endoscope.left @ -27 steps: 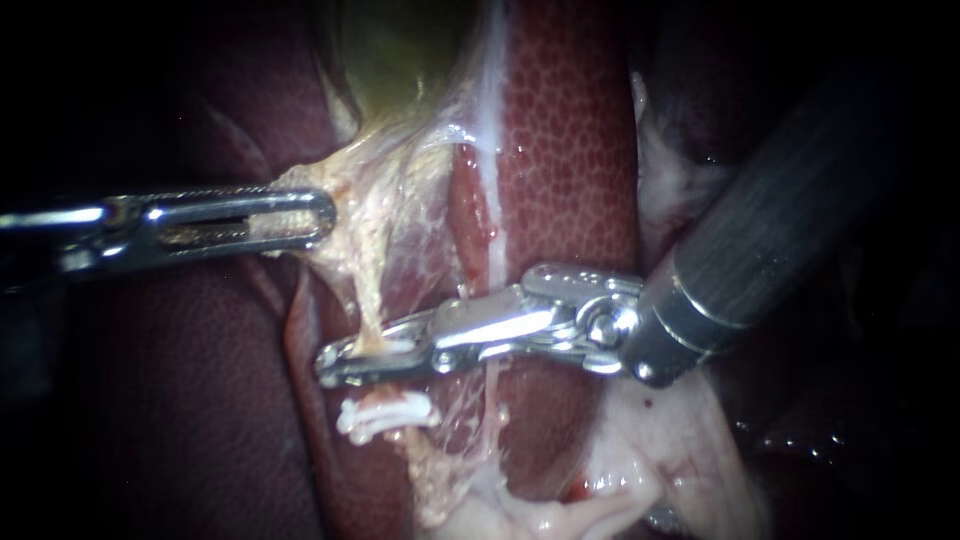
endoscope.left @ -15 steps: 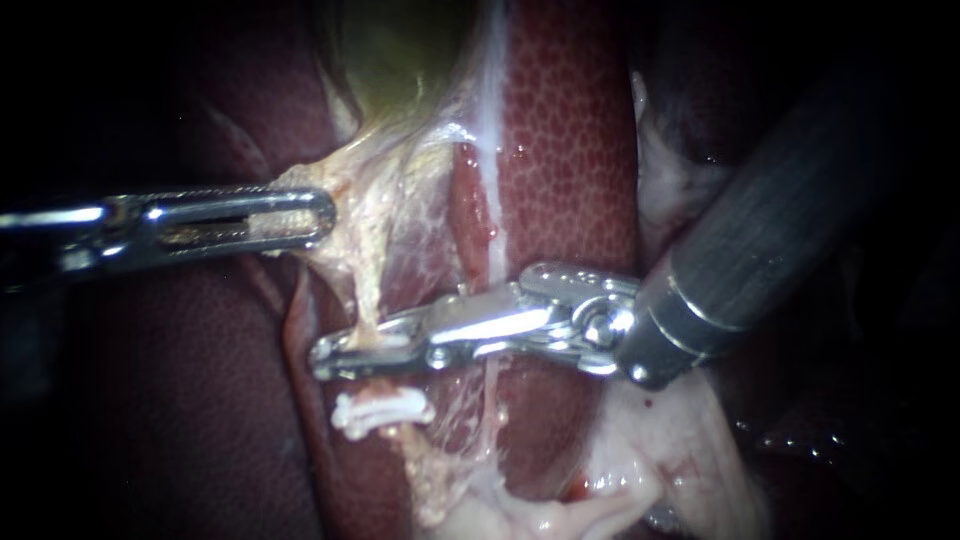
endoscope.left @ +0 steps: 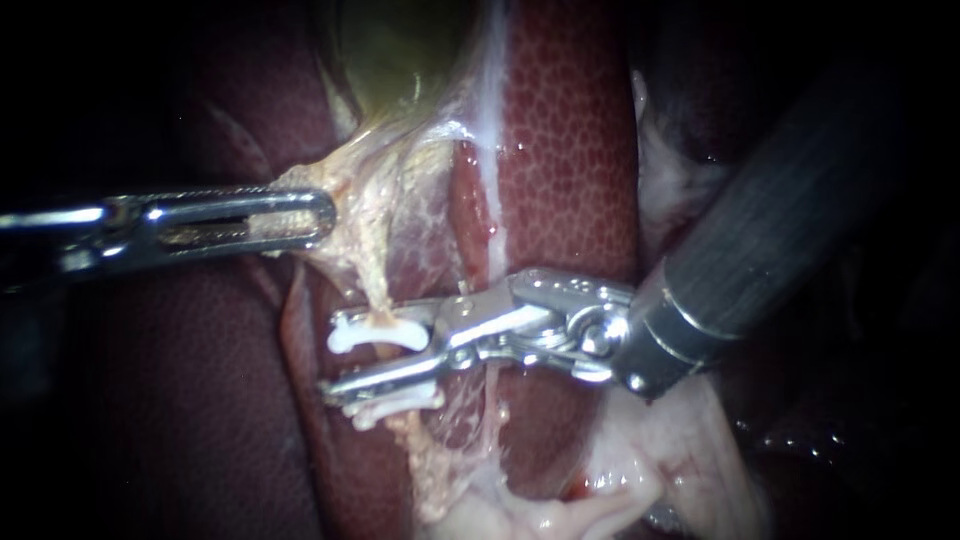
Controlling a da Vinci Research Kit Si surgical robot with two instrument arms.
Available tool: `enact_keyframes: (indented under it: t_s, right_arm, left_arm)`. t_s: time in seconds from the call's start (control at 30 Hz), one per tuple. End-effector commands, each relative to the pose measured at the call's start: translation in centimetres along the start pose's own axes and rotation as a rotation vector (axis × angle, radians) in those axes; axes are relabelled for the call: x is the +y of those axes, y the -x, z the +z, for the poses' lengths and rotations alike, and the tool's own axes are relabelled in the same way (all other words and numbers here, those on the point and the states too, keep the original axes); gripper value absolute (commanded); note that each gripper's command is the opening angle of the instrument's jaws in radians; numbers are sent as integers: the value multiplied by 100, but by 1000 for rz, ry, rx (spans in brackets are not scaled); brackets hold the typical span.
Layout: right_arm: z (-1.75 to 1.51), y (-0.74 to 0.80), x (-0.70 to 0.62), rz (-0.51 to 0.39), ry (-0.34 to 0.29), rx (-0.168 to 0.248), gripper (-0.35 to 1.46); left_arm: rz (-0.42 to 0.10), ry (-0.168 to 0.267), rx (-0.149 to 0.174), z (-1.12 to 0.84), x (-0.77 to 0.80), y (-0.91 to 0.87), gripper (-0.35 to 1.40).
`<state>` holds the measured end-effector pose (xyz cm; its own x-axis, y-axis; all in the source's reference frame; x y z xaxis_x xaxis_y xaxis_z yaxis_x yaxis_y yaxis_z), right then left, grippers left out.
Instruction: Going back third clip left tube
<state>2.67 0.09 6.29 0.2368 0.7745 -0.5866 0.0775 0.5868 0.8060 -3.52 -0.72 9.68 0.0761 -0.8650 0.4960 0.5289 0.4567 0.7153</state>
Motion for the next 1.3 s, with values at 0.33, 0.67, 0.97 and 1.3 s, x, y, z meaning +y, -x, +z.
enact_keyframes:
  t_s: [0.33, 0.67, 0.97, 1.3]
  right_arm:
    - [-9, -3, 16, -23, 9, 3, 60]
    - [-13, -2, 18, -35, 0, 0, 60]
    - [-51, 3, 8, -93, -23, -8, 60]
    - [-126, -21, -15, -170, -52, -10, 60]
  left_arm:
    - [0, 1, 0, 0, -1, 0, -35]
    - [0, 1, 0, -1, -1, 0, -35]
    - [0, 0, 0, -3, -1, 1, -35]
    - [0, 0, 1, -3, -1, 1, -35]
